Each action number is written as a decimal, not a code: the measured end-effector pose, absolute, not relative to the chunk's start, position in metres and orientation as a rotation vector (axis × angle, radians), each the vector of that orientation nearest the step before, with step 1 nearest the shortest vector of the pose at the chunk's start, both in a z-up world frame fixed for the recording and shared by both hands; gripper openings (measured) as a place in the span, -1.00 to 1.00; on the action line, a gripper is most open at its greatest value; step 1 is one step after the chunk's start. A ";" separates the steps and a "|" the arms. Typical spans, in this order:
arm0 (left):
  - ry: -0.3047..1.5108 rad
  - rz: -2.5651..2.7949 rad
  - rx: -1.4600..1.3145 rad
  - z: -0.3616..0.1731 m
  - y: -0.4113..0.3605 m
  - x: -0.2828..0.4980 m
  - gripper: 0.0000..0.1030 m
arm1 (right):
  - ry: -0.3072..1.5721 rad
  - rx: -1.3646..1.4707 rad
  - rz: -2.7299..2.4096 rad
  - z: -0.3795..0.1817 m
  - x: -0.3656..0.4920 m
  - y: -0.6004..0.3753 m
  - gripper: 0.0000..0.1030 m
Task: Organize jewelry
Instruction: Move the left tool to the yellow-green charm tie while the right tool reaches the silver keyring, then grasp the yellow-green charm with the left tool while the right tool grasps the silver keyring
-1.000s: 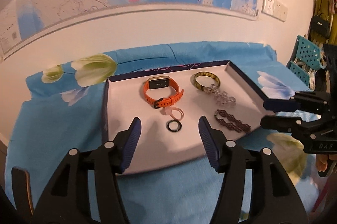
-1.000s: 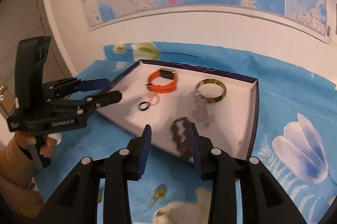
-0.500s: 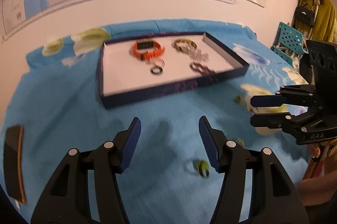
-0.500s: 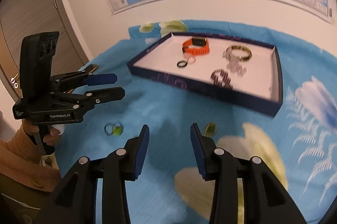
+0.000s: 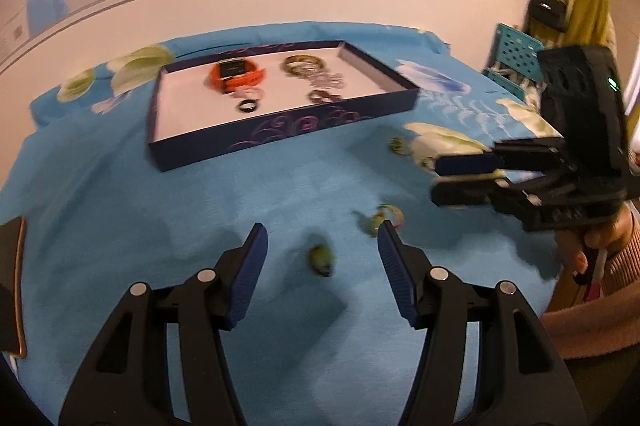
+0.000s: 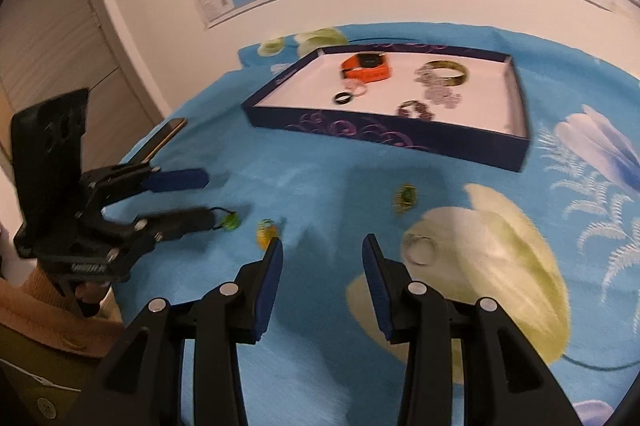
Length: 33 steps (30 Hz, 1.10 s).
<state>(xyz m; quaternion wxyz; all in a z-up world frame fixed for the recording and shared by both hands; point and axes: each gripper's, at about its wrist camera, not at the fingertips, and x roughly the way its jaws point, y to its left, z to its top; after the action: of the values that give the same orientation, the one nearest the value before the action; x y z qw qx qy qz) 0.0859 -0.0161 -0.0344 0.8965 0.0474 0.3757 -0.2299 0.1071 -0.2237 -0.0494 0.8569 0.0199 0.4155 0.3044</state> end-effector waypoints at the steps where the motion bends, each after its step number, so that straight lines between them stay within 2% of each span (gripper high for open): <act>1: 0.775 -0.488 0.105 -0.034 -0.020 0.085 0.10 | 0.870 0.048 0.622 -0.049 0.109 -0.228 -0.24; 8: 0.769 -0.548 0.149 -0.035 -0.045 0.085 0.10 | 0.898 0.054 0.508 -0.057 0.122 -0.248 -0.24; 14: 0.817 -0.558 0.158 -0.044 -0.058 0.098 -0.01 | 0.907 0.033 0.485 -0.063 0.127 -0.249 -0.24; 19: 0.870 -0.558 0.163 -0.054 -0.064 0.105 -0.20 | 0.902 -0.023 0.475 -0.064 0.128 -0.242 -0.24; 24: 0.881 -0.563 0.149 -0.057 -0.064 0.107 -0.24 | 0.890 -0.104 0.466 -0.065 0.125 -0.229 -0.22; 27: 0.882 -0.548 0.147 -0.057 -0.063 0.107 -0.36 | 0.885 -0.130 0.464 -0.065 0.124 -0.225 -0.42; 29: 0.883 -0.542 0.142 -0.057 -0.062 0.108 -0.42 | 0.886 -0.130 0.468 -0.065 0.124 -0.225 -0.47; 32: 0.885 -0.534 0.132 -0.057 -0.060 0.109 -0.62 | 0.887 -0.129 0.472 -0.065 0.124 -0.225 -0.67; 33: 0.886 -0.531 0.130 -0.058 -0.060 0.109 -0.67 | 0.886 -0.131 0.474 -0.065 0.123 -0.225 -0.68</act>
<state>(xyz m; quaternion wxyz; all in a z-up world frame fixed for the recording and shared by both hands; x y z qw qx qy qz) 0.1089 -0.0595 -0.0576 0.8677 0.0619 0.4232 -0.2535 0.1235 -0.2245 -0.0649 0.8744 -0.0625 0.4243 0.2268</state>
